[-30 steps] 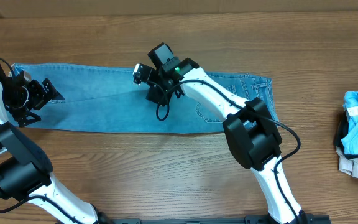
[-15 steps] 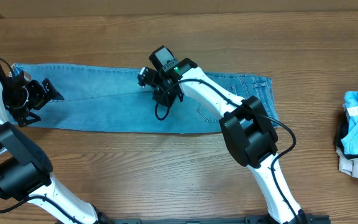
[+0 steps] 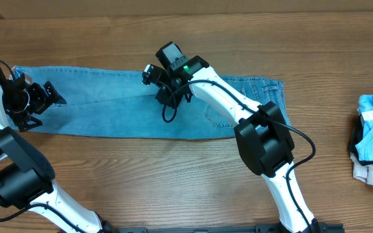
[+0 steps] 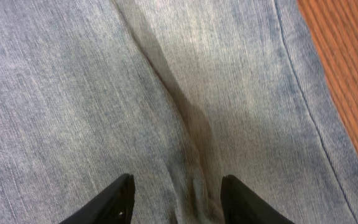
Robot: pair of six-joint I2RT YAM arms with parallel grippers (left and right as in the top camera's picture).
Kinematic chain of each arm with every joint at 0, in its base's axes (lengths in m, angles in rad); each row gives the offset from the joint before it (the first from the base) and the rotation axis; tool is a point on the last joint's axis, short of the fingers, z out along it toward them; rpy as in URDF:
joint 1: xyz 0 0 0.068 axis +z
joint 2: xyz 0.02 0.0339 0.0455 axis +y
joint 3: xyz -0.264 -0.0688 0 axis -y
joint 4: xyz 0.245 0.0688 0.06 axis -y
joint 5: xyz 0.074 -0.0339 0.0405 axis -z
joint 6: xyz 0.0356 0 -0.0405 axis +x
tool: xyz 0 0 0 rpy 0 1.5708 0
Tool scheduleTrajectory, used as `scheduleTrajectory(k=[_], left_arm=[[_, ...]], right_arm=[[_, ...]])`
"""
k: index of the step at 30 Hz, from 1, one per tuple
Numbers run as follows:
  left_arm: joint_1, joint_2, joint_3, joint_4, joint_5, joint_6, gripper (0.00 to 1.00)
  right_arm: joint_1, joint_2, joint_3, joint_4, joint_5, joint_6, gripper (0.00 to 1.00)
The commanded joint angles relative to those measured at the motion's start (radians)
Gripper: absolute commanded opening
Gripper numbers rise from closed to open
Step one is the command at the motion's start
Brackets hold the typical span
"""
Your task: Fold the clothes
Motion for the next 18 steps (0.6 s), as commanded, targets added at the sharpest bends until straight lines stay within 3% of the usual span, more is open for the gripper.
scheduleTrajectory(k=[1, 5, 9, 11, 16, 18], left_arm=[[-0.007, -0.035, 0.001, 0.002, -0.008, -0.016, 1.0], [-0.007, -0.035, 0.001, 0.003, -0.007, -0.017, 1.0], [-0.007, -0.035, 0.001, 0.003, -0.007, -0.017, 1.0], [-0.007, -0.035, 0.001, 0.002, -0.007, -0.017, 1.0], [-0.007, -0.035, 0.001, 0.002, -0.007, -0.017, 1.0], [-0.007, -0.035, 0.001, 0.002, -0.007, -0.017, 1.0]], right_arm=[[0.0, -0.009, 0.016, 0.014, -0.026, 0.004, 0.41], [0.0, 0.011, 0.015, 0.011, -0.026, 0.005, 0.37], [0.0, 0.015, 0.014, 0.012, -0.026, 0.004, 0.42], [0.0, 0.024, 0.014, 0.011, -0.026, 0.004, 0.49], [0.0, 0.064, 0.014, 0.01, -0.026, 0.005, 0.5], [0.0, 0.072, 0.014, 0.006, -0.026, 0.005, 0.37]])
